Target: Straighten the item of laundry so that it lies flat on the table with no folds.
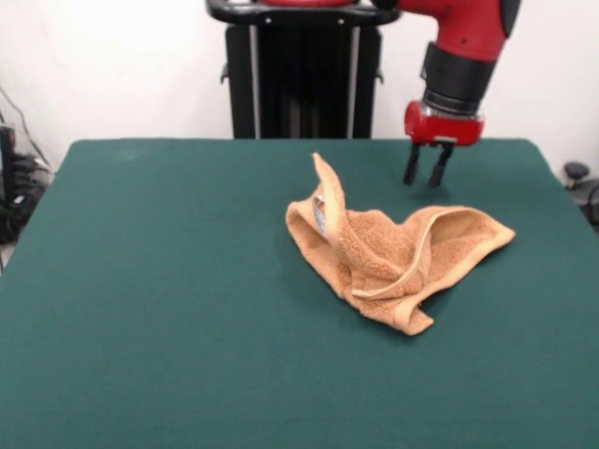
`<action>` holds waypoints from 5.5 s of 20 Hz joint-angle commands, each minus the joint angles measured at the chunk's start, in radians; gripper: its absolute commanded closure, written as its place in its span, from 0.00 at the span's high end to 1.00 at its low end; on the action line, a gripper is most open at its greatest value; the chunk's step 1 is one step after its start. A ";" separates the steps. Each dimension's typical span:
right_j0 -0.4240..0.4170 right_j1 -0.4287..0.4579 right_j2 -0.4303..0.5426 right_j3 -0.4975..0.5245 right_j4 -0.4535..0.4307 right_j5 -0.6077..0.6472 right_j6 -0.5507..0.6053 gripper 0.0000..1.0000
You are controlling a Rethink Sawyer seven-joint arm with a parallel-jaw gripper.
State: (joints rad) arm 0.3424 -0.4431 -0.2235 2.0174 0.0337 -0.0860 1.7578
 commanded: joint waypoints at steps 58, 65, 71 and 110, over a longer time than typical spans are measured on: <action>-0.062 0.089 0.027 -0.444 0.111 0.258 0.172 0.00; -0.041 0.074 0.007 -0.431 0.127 0.301 0.194 0.00; -0.035 0.061 0.002 -0.424 0.136 0.339 0.200 0.00; -0.070 0.020 0.020 -0.376 0.165 0.303 0.212 1.00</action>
State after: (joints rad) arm 0.2787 -0.4600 -0.2507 1.6516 0.1455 0.1670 1.7578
